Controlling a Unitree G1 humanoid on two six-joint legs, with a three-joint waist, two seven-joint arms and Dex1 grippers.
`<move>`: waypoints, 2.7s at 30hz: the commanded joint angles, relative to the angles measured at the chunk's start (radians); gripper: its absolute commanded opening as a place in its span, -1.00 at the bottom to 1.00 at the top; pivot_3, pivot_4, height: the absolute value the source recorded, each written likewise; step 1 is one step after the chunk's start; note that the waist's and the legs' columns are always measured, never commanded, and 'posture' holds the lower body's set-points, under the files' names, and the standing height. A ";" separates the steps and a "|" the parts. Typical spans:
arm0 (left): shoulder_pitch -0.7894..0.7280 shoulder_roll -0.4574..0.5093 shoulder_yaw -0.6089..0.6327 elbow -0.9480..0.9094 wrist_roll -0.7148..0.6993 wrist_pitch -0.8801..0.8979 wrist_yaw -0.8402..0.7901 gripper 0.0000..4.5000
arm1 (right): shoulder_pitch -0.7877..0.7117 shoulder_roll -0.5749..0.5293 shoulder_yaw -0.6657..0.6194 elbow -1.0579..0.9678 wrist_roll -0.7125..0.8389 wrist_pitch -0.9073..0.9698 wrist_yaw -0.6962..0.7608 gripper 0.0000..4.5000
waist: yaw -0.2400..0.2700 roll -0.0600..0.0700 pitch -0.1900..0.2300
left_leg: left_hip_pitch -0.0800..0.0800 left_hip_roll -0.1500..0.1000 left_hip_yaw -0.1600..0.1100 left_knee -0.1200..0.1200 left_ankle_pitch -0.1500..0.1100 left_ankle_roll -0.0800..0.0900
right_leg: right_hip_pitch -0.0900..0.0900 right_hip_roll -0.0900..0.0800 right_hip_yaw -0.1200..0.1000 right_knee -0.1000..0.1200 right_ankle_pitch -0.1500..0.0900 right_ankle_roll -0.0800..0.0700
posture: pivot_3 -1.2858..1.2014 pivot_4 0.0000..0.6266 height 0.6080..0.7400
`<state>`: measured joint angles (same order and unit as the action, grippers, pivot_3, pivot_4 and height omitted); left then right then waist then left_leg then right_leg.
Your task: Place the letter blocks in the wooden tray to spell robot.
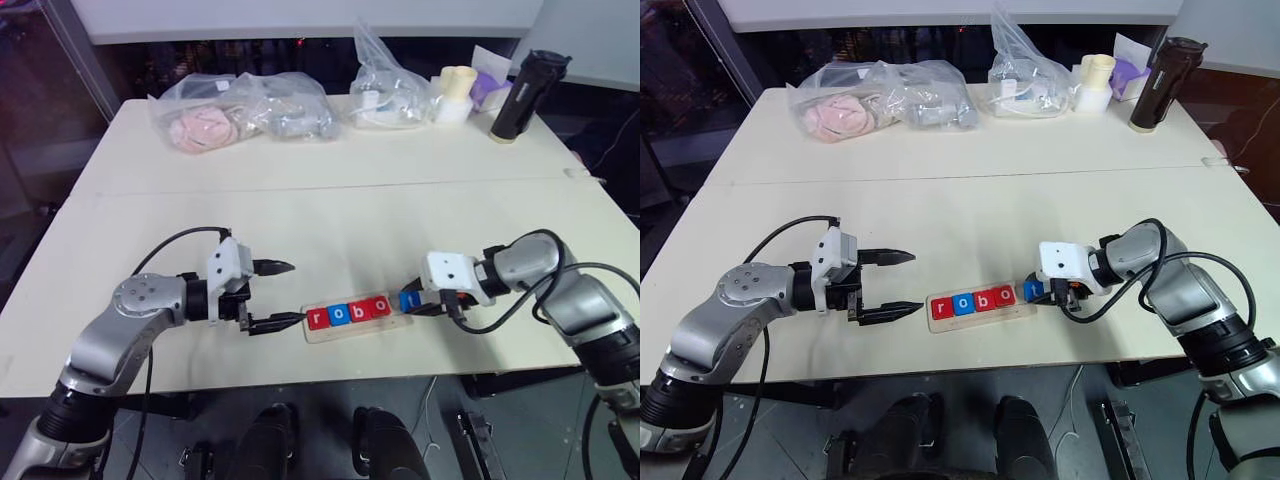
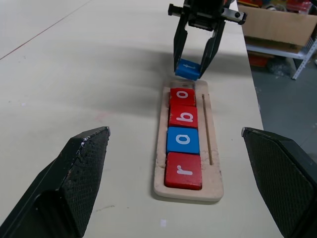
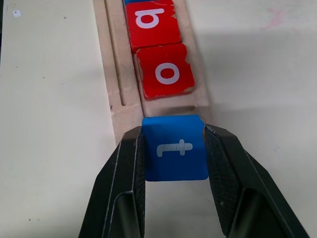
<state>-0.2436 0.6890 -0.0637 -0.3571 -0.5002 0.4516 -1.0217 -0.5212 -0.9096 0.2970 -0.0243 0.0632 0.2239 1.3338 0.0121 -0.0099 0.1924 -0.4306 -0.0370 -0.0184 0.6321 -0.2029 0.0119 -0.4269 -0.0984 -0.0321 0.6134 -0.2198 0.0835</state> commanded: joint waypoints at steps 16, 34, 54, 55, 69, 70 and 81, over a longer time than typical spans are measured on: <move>0.019 0.003 0.020 -0.051 -0.001 -0.013 0.036 1.00 | -0.038 0.061 0.026 -0.007 -0.031 0.002 0.026 -0.50 | 0.001 0.000 0.000 | 0.000 0.000 0.000 0.000 0.000 0.000 | 0.000 0.001 0.000 0.001 0.000 0.000 | 0.03 -0.52 0.97; 0.017 -0.005 0.014 -0.051 -0.004 -0.013 0.053 1.00 | -0.051 0.079 0.030 0.015 -0.053 -0.008 0.028 -0.50 | 0.001 0.000 0.000 | 0.001 0.000 0.000 0.001 0.000 0.000 | 0.000 0.001 0.000 0.001 0.000 0.001 | 0.03 -0.52 0.97; 0.007 -0.008 0.009 -0.044 0.002 -0.016 0.061 1.00 | -0.050 0.089 0.034 -0.006 -0.046 0.028 0.046 0.19 | 0.001 0.000 0.000 | 0.001 0.000 0.000 0.001 0.000 0.000 | 0.001 0.002 0.000 0.001 0.001 0.001 | 0.03 -0.52 0.97; 0.007 -0.007 0.009 -0.044 0.002 -0.016 0.061 1.00 | -0.050 0.088 0.034 -0.010 -0.045 0.031 0.048 0.42 | 0.001 0.000 0.000 | 0.001 0.000 0.000 0.001 0.000 0.000 | 0.001 0.002 0.000 0.002 0.001 0.001 | 0.03 -0.52 0.97; 0.005 -0.027 0.025 -0.043 -0.016 0.028 0.092 1.00 | -0.084 0.067 -0.050 -0.053 -0.009 0.099 0.003 0.96 | 0.002 0.000 0.000 | 0.001 0.000 0.000 0.001 0.000 0.000 | 0.001 0.001 0.000 0.002 0.001 0.001 | 0.03 -0.52 0.97; 0.008 -0.024 0.029 -0.045 -0.017 0.036 0.097 1.00 | -0.069 0.059 -0.069 -0.071 -0.001 0.109 -0.008 0.96 | 0.002 0.000 0.000 | 0.001 0.000 0.000 0.001 0.000 0.000 | 0.001 0.001 0.000 0.002 0.001 0.001 | 0.03 -0.52 0.97; 0.079 0.025 0.096 -0.103 -0.083 0.124 0.108 1.00 | 0.207 -0.005 -0.334 -0.306 0.074 0.323 -0.216 0.96 | 0.003 0.000 -0.001 | 0.002 0.000 0.000 0.001 0.000 0.000 | 0.001 0.000 0.001 0.002 0.001 0.001 | 0.03 -0.52 0.97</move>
<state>-0.1638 0.7038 0.0032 -0.4250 -0.5645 0.5759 -0.9158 -0.3171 -0.8976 0.0178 -0.2768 0.1126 0.5224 1.1393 0.0147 -0.0097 0.1919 -0.4289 -0.0371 -0.0184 0.6331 -0.2028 0.0117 -0.4254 -0.0988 -0.0315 0.6151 -0.2191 0.0843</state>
